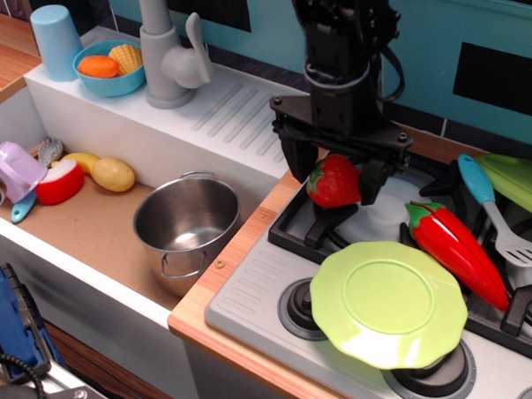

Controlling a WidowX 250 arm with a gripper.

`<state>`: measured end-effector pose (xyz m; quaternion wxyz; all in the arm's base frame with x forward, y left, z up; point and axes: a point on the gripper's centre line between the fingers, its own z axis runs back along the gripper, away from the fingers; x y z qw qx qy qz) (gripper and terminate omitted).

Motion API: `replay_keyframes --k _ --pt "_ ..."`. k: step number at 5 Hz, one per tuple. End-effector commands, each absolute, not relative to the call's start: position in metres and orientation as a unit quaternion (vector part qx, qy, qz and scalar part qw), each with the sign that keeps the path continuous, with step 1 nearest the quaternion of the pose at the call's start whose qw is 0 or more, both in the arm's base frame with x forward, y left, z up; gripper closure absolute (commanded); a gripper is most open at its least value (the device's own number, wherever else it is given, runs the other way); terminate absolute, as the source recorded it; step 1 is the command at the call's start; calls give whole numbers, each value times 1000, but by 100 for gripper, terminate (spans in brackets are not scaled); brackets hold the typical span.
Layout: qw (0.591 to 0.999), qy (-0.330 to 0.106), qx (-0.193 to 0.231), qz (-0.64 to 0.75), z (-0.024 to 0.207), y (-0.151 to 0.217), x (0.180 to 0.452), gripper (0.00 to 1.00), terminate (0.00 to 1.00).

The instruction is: Put strawberry in pot

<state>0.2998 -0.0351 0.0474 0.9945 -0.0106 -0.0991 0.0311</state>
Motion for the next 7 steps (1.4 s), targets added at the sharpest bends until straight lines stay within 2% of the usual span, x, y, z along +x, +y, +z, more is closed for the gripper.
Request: replay_keyframes --k 1,2,3,4,5,6,7 --pt "993 -115 -9 37 54 -37 305 100 0" --pt "994 -103 3 30 66 -28 304 100 0" --pt "996 -76 33 31 92 -8 299 100 0" --pt "995 -71 50 39 97 14 296 100 0" --pt "993 -85 77 37 92 39 290 100 0" --pt "986 -124 108 32 78 64 282 100 0" --pt "984 -137 111 32 75 79 274 100 0"
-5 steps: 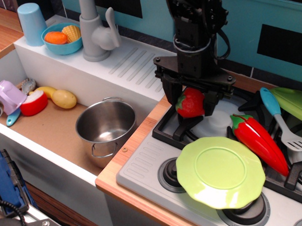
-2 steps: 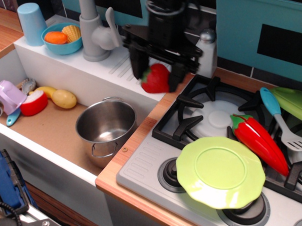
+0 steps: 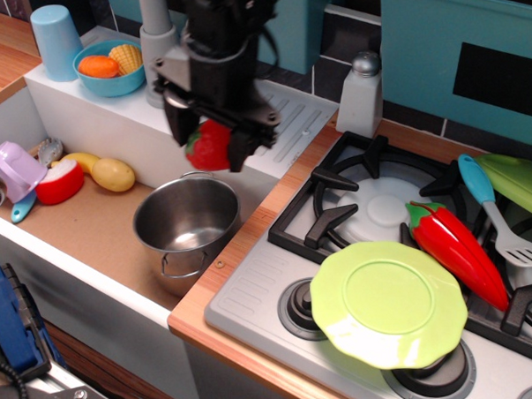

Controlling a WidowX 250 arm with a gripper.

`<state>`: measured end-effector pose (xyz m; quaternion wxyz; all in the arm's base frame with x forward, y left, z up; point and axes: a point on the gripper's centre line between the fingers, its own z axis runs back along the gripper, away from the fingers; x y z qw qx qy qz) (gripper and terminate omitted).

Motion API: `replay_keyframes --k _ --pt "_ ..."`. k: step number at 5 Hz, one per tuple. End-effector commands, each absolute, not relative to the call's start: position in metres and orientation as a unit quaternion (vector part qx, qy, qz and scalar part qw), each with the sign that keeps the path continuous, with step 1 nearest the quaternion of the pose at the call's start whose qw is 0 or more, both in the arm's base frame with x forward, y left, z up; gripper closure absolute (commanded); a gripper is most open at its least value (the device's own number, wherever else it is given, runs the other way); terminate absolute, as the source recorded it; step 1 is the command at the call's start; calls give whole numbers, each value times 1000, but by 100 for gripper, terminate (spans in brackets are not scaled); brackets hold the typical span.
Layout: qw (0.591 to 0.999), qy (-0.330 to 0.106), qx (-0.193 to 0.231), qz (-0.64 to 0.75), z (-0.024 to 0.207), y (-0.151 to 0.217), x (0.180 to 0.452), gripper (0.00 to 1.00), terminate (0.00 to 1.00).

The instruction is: Put strawberry in pot

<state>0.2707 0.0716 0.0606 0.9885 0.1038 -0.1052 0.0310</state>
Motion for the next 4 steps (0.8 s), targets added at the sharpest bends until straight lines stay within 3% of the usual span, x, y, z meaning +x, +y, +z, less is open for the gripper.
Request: replay_keyframes --k 1,3,4 --pt "982 -155 108 20 72 89 268 0 0" --pt "982 -155 108 20 72 89 268 0 0" --pt "982 -155 108 20 72 89 268 0 100"
